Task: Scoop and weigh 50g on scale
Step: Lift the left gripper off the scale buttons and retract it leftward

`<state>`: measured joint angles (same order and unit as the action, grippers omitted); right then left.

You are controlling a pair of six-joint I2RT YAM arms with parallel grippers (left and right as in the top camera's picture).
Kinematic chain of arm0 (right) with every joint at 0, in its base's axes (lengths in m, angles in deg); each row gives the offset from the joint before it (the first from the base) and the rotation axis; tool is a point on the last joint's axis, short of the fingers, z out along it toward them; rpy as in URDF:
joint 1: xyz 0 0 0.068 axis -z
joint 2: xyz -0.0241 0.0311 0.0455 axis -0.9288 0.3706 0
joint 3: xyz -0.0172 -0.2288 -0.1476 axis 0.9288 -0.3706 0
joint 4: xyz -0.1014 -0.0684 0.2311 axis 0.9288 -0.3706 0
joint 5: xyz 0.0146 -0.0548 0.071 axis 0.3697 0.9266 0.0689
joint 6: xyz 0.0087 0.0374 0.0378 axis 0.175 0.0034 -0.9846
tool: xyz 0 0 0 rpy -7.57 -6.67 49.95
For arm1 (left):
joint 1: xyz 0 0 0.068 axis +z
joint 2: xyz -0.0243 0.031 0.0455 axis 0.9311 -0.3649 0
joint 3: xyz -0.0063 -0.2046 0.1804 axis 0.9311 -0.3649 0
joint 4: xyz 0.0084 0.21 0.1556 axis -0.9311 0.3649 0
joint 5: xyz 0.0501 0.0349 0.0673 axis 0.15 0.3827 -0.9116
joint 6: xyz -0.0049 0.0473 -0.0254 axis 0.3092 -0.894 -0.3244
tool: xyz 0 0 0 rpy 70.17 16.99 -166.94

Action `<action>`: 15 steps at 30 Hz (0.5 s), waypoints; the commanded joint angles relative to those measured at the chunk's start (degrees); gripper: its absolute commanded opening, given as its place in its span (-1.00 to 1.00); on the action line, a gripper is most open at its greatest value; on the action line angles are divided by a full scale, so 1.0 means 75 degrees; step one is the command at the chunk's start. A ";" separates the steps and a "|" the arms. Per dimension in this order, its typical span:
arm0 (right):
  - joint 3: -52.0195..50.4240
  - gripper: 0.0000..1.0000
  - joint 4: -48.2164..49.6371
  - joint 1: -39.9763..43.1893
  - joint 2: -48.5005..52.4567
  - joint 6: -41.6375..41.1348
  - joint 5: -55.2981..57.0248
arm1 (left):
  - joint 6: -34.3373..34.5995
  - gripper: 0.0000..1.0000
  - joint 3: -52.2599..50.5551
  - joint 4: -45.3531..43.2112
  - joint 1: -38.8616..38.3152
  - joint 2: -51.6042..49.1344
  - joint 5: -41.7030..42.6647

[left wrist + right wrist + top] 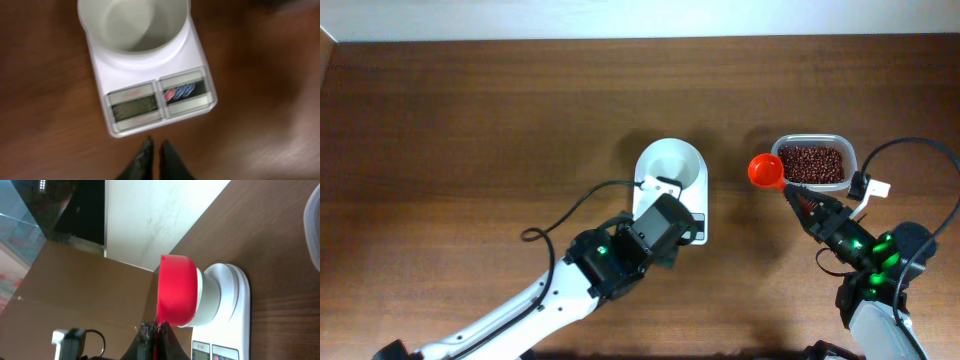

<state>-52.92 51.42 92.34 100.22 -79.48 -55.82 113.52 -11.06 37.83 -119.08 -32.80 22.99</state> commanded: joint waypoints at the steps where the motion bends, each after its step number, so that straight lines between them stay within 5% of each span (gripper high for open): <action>1: 0.0067 -0.92 0.0052 0.0047 0.0026 0.0119 0.0312 | -0.1547 -0.24 -0.0020 0.0807 0.0323 0.0335 -0.0434; 2: 0.0067 -0.92 0.0052 0.0047 0.0026 0.0119 0.0356 | -0.1547 0.59 -0.0020 0.1032 0.0402 0.0385 -0.0592; 3: 0.0067 -0.92 0.0052 0.0047 0.0026 0.0119 0.0393 | -0.1550 0.98 -0.0020 0.1268 0.0498 0.0405 -0.1061; 10: 0.0067 -0.92 0.0050 0.0047 0.0026 0.0114 0.0460 | -0.1967 0.98 0.0035 0.1760 0.0726 0.0399 -0.1265; 15: 0.0067 -0.92 0.0050 0.0047 0.0026 0.0114 0.0455 | -0.5182 0.98 0.0379 0.2174 0.1428 0.0615 0.0775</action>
<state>-52.92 51.42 92.34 100.22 -79.45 -53.05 93.00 -10.91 51.73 -112.11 -30.53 18.46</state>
